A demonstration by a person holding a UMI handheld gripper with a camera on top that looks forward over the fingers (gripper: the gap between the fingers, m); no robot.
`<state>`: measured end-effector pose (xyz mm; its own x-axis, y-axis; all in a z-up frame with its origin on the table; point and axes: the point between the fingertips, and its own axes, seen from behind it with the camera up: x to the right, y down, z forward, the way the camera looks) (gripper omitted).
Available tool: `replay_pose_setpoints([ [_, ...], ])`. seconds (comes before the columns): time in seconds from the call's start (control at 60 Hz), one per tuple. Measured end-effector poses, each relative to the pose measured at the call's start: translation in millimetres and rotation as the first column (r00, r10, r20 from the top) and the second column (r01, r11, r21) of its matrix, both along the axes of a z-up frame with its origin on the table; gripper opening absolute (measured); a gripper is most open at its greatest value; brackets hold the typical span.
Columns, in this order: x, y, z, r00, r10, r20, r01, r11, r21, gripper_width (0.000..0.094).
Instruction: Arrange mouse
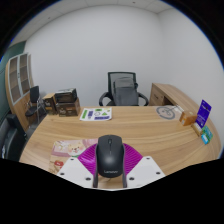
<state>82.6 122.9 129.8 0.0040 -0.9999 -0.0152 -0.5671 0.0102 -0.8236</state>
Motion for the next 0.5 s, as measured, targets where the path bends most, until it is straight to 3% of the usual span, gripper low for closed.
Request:
replay_pose_setpoints([
  [0.217,39.7,96.7,-7.6,0.994,0.101,0.03,-0.101,0.995,0.008,0.0326],
  [0.317,45.8,132.6,-39.7,0.991,0.136,0.006,-0.136,0.991,0.016,0.0327],
  [0.5,36.4,148.7,-110.8,0.986,0.135,-0.096,-0.136,0.991,-0.007,0.0328],
])
